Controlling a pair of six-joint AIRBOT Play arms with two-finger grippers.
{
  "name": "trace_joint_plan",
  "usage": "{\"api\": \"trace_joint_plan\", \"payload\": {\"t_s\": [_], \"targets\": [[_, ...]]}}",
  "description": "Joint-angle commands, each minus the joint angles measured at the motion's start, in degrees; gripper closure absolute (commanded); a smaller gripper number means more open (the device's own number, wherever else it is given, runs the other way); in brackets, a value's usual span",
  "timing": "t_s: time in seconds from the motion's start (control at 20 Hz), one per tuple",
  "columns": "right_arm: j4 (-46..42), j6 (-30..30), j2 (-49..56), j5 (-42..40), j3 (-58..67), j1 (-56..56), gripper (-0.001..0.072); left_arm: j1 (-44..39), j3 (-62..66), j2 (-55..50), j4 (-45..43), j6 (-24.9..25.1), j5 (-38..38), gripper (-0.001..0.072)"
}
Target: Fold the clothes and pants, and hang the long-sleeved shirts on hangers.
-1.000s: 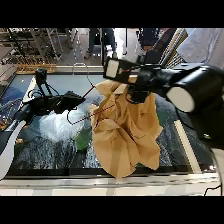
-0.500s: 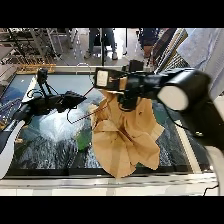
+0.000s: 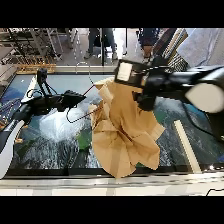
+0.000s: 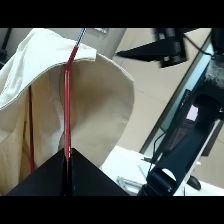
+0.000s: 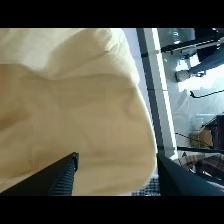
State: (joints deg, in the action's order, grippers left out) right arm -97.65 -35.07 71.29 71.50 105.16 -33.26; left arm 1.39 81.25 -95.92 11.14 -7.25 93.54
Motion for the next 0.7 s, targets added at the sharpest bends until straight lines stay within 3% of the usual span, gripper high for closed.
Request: {"api": "trace_joint_plan", "payload": {"t_s": [0.0,0.1,0.25,0.3,0.35,0.45,0.5,0.55,0.6,0.65], "targets": [[3.1,5.4,7.4,-11.5,-0.8,1.4,0.0186,-0.4,0.0,0.0,-0.5,0.0,1.3,0.0694],[4.5,7.1,11.7,-20.1,-0.8,1.4,0.0189,-0.6,0.0,0.0,-1.8,0.0,1.4,0.0694],[5.3,7.8,15.3,-23.5,-0.8,1.4,0.0238,-0.6,0.0,0.0,-2.6,0.0,1.4,0.0694],[7.0,7.8,15.6,-23.1,-0.8,1.4,0.0345,-0.6,0.0,0.0,-2.6,0.0,1.3,0.0693],[8.5,7.7,15.5,-22.7,-0.8,1.4,0.0497,-0.5,0.0,0.0,-2.6,0.1,0.8,0.0693],[9.9,7.8,15.1,-21.5,-0.8,1.4,0.0617,-0.5,0.0,0.0,-2.6,0.1,-2.7,0.0652],[9.8,7.7,14.9,-19.7,-0.8,1.4,0.0682,-0.3,0.0,0.0,-2.6,0.0,-5.6,0.0495],[9.8,7.7,14.7,-17.7,-0.8,1.4,0.0683,0.1,0.0,0.0,-2.6,-0.5,-9.4,0.0157],[9.5,7.7,14.6,-15.2,-0.8,1.4,0.0684,0.6,0.1,0.0,-2.6,-3.5,-13.4,-0.0013],[8.9,7.7,14.6,-12.7,-0.8,1.4,0.0684,1.4,0.3,0.0,-2.6,-4.9,-15.4,-0.0013]]}}
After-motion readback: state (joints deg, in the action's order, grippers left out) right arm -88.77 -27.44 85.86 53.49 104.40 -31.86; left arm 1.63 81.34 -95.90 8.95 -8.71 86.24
